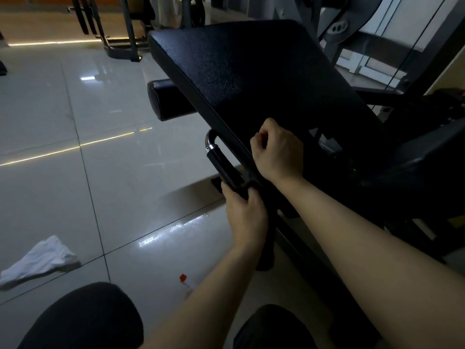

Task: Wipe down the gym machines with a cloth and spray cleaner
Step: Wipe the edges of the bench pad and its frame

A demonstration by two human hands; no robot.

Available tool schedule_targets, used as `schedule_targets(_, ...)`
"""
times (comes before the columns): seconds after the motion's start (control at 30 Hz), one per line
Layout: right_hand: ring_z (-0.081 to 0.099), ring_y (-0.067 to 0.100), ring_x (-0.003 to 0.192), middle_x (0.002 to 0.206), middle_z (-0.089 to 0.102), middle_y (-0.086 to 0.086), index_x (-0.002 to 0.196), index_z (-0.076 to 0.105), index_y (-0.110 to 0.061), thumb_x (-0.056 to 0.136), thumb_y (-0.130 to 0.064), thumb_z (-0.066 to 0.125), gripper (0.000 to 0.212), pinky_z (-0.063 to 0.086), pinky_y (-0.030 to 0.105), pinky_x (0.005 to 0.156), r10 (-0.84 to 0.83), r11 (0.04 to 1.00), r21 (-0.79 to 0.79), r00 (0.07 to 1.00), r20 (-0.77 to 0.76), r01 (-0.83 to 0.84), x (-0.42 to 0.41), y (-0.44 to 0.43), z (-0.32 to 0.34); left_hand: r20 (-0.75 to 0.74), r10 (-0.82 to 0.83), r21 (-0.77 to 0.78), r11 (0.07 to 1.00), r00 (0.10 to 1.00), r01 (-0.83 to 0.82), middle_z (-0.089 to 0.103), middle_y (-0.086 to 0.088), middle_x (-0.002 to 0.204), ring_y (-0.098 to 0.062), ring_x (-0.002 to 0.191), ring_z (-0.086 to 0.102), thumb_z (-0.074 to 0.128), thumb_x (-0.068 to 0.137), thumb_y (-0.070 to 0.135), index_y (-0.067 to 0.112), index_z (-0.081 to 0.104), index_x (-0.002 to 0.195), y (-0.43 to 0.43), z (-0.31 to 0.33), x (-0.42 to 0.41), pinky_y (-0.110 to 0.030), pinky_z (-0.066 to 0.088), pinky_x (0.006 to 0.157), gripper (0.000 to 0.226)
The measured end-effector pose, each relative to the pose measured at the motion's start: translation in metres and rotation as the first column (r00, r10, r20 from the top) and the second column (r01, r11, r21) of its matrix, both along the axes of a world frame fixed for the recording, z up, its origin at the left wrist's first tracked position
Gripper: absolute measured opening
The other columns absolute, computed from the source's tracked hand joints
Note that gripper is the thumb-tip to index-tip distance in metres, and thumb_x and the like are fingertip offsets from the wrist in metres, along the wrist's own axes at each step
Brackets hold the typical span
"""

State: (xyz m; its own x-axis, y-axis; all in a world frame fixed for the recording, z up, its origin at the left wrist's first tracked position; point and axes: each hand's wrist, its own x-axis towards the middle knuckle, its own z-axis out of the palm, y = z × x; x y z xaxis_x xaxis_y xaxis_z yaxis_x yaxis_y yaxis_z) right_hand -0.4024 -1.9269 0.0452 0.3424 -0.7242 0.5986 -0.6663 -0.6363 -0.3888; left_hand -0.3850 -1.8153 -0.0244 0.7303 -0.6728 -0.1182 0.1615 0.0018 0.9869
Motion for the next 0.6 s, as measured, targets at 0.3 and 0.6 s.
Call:
schedule_targets(0.3,0.038,0.000,0.054,0.068,0.048,-0.010,0.082,0.046,-0.021,0.095,-0.028,0.053,0.016,0.022,0.018,0.050,-0.011,1.000,0.016,1.000,-0.004,0.011,-0.001,0.001,0.000,-0.579,-0.004,-0.103,0.992,0.815,-0.069,0.071,-0.011,0.095,-0.029,0.088,0.070,0.058,0.099,0.049,0.011,0.067,0.110,-0.023,0.002,0.017,-0.048,0.059,0.086,0.041)
schedule_targets(0.6,0.046,0.011,0.058,0.068,0.049,-0.010,0.083,0.050,-0.019,0.093,-0.029,0.053,0.015,0.027,0.027,0.054,-0.018,1.000,0.017,1.000,-0.018,0.019,0.000,-0.001,0.000,-0.825,-0.360,-0.385,0.922,0.436,0.032,0.060,0.002,0.082,-0.011,0.076,0.060,0.068,0.088,0.061,0.016,0.068,0.091,-0.010,0.006,0.022,-0.026,0.050,0.083,0.045)
